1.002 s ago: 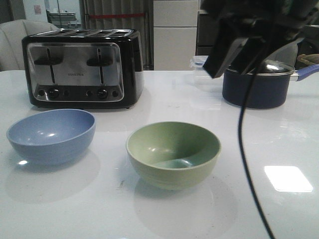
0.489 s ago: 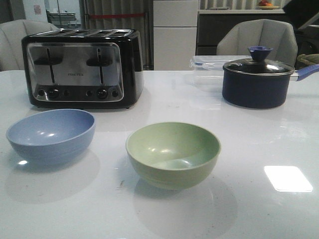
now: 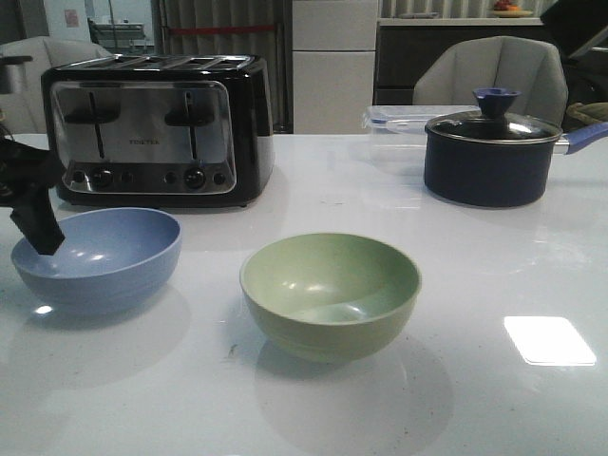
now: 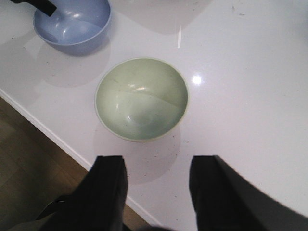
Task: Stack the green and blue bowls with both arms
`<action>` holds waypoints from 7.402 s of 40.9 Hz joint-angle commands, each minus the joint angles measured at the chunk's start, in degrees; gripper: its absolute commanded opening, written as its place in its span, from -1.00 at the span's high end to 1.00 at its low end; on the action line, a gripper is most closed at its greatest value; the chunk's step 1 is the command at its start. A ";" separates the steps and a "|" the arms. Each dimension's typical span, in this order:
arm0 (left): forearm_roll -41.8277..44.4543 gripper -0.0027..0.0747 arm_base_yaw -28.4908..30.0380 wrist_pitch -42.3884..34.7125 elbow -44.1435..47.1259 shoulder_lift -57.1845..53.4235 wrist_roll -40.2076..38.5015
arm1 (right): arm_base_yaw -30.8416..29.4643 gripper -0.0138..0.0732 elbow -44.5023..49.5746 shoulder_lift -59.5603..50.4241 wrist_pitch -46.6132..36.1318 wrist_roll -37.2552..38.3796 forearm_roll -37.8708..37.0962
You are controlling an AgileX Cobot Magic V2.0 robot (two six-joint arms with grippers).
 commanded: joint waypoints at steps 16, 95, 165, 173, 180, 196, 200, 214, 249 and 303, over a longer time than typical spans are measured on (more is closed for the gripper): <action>-3.61 0.69 -0.48 -4.22 -3.06 0.90 -0.02 | -0.09 -0.30 -1.52 -0.57 -3.63 -0.94 0.00; -3.07 -0.20 -26.96 9.82 -18.64 -7.85 -0.13 | -0.09 -0.30 -1.52 -0.57 -3.63 -0.94 0.00; 17.25 0.68 -32.38 15.63 10.13 -51.30 -16.82 | -0.20 0.56 5.74 -14.06 3.29 3.34 -6.91; 17.16 0.68 -32.38 15.29 10.35 -51.55 -16.82 | -0.20 0.56 5.74 -14.06 3.29 3.34 -6.91; 18.14 0.68 -28.35 14.88 12.78 -56.11 -16.55 | -0.20 0.56 5.74 -14.06 3.29 3.34 -6.91; 17.39 0.68 -6.09 -2.95 32.47 -79.25 -16.55 | -0.20 0.56 5.74 -14.06 3.29 3.34 -6.91; 14.50 0.68 -2.68 -12.04 37.95 -85.06 -16.55 | -0.20 0.56 5.74 -14.06 3.29 3.34 -6.91; 12.15 0.68 -0.13 -28.37 51.85 -93.95 -16.55 | -0.20 0.56 5.74 -14.06 3.29 3.34 -6.91; 8.71 0.68 2.67 -38.94 59.73 -98.31 -7.10 | -0.20 0.56 5.74 -14.06 3.41 3.34 -6.91; 8.81 0.68 4.57 -38.33 59.73 -98.20 -8.12 | -0.20 0.56 5.74 -14.06 3.46 3.34 -6.91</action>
